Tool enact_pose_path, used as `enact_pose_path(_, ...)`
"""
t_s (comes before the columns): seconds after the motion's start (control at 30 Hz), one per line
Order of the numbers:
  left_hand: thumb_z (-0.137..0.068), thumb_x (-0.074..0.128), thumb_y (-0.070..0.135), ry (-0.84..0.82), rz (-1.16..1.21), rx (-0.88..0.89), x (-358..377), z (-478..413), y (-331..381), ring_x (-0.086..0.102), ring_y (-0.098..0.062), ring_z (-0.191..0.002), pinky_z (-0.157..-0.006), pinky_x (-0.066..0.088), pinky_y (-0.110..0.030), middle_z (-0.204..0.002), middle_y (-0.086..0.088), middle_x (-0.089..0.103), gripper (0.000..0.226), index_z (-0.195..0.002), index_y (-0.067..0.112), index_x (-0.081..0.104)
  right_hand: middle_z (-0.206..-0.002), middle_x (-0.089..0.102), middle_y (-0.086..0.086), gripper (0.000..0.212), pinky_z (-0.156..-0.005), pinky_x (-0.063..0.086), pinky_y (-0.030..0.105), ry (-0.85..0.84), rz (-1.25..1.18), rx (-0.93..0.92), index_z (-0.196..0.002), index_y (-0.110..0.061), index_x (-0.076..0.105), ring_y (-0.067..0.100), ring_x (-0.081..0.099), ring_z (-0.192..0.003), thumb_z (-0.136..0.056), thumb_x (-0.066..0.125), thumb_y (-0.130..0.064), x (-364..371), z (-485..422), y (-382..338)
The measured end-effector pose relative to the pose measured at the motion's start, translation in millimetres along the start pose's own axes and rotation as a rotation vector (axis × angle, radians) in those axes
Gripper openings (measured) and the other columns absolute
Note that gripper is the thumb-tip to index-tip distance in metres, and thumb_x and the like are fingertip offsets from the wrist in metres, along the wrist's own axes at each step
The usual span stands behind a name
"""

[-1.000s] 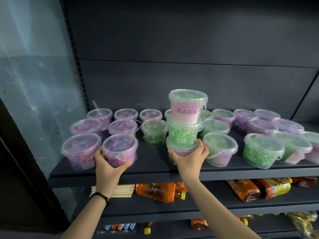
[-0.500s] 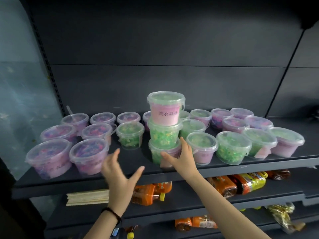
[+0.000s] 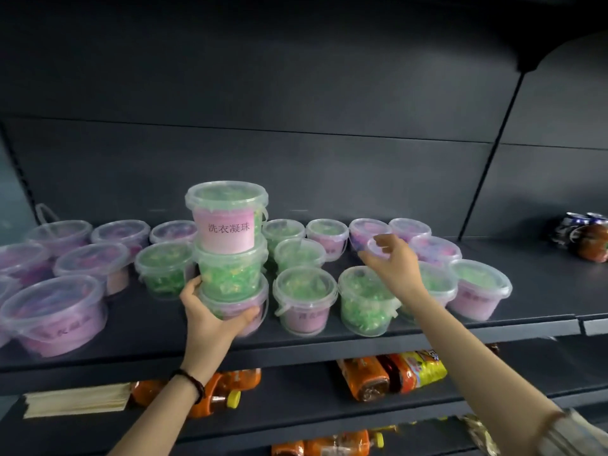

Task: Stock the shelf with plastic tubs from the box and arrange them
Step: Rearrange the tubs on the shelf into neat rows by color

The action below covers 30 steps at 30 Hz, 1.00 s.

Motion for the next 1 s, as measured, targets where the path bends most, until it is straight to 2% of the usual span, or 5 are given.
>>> enact_pose_path(0.27,-0.042,0.087,0.049,0.011,0.040,-0.031,7,0,-5,0.041,0.026,-0.109,-0.080,0.040,0.002,-0.122,0.030,0.032,0.107,-0.125,0.034,0.022,-0.143,0.038,0.017,0.105,-0.101,0.038,0.050,-0.223,0.518,0.230,-0.143,-0.017,0.028,0.039,0.034,-0.132,-0.062,0.072,-0.067,7,-85,79)
enact_pose_path(0.43,-0.050,0.089,0.030,0.009,-0.001,-0.035,8,-1,-12,0.041,0.026,-0.109,-0.082,0.042,-0.006,-0.122,0.033,0.031,0.102,-0.125,0.037,0.021,-0.152,0.033,0.014,0.126,-0.111,0.025,0.052,-0.395,0.644,0.234,-0.150,-0.021,0.016,0.036,0.015,-0.144,-0.050,0.068,-0.078,22,-107,95)
enact_pose_path(0.57,-0.051,0.092,0.028,-0.002,-0.007,-0.066,9,-1,-15,0.039,0.028,-0.108,-0.082,0.042,-0.007,-0.124,0.032,0.029,0.104,-0.126,0.034,0.020,-0.153,0.021,0.014,0.124,-0.111,0.029,0.054,-0.418,0.601,0.184,-0.149,-0.027,0.023,0.040,0.011,-0.143,-0.047,0.077,-0.072,35,-109,95)
enact_pose_path(0.73,-0.050,0.094,0.030,-0.024,0.001,-0.104,11,-2,-16,0.040,0.023,-0.111,-0.086,0.040,-0.011,-0.126,0.026,0.031,0.107,-0.126,0.036,0.020,-0.135,0.032,0.012,0.103,-0.100,0.043,0.042,-0.337,0.333,0.075,-0.142,-0.027,0.038,0.036,0.043,-0.124,-0.055,0.081,-0.061,36,-107,70)
enact_pose_path(1.0,-0.053,0.088,0.025,-0.021,0.018,-0.113,13,0,-10,0.043,0.028,-0.103,-0.079,0.041,0.001,-0.122,0.026,0.033,0.100,-0.128,0.030,0.022,-0.134,0.040,0.003,0.091,-0.091,0.033,0.024,-0.171,0.026,-0.145,-0.130,-0.032,0.055,0.011,0.043,-0.110,-0.051,0.079,-0.068,-7,-66,-25)
Point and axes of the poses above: each hand's wrist, its own z-axis away from the middle knuckle, its own x-axis out of the palm, y = z × x, the point moved 9 cm from there along -z, towards the middle knuckle
